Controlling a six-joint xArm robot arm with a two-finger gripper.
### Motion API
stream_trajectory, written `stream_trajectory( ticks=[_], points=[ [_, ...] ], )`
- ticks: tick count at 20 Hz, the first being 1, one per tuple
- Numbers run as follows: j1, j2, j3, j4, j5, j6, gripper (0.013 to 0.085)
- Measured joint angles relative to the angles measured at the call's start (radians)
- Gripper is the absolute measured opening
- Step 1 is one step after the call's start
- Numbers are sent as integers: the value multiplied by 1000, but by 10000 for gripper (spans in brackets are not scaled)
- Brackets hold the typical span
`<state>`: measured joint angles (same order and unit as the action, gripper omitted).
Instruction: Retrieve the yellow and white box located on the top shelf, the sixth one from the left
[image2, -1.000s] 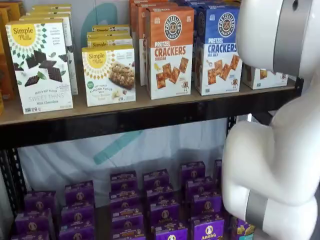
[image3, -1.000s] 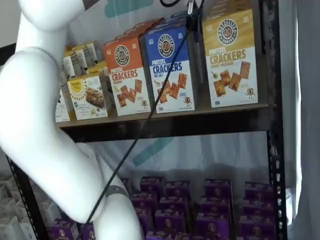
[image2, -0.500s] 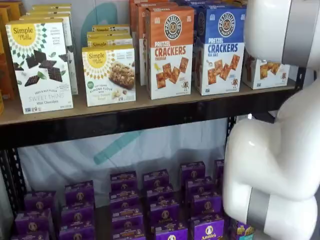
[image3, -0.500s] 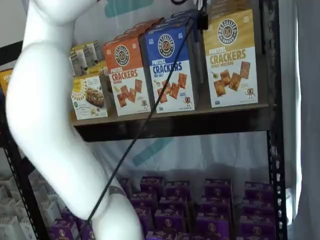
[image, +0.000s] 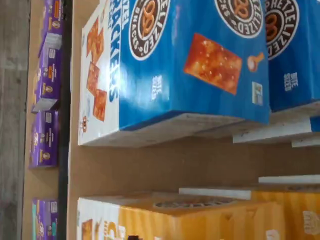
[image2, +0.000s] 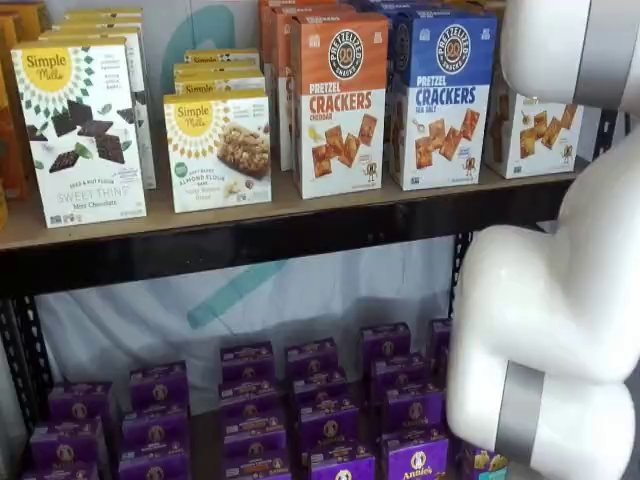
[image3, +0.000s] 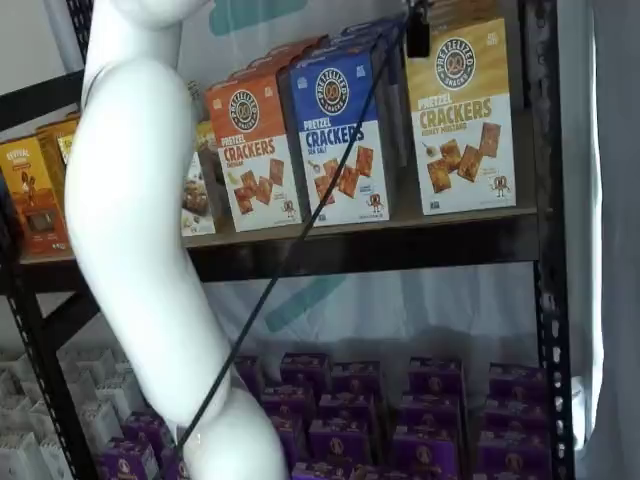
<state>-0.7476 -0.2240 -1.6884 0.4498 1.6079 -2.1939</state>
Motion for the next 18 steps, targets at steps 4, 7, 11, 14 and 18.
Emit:
stream_trajectory(
  ticks=[4,7,11,14,18],
  points=[
    [40,29,-20,-63,-11,11,850],
    [64,46,-25,-99,-24,18,850],
    [86,81,-63,-147,10,33,850],
    [101,116,-112,-185,61,46,850],
    [118,160,-178,-240,137,57,850]
  ],
)
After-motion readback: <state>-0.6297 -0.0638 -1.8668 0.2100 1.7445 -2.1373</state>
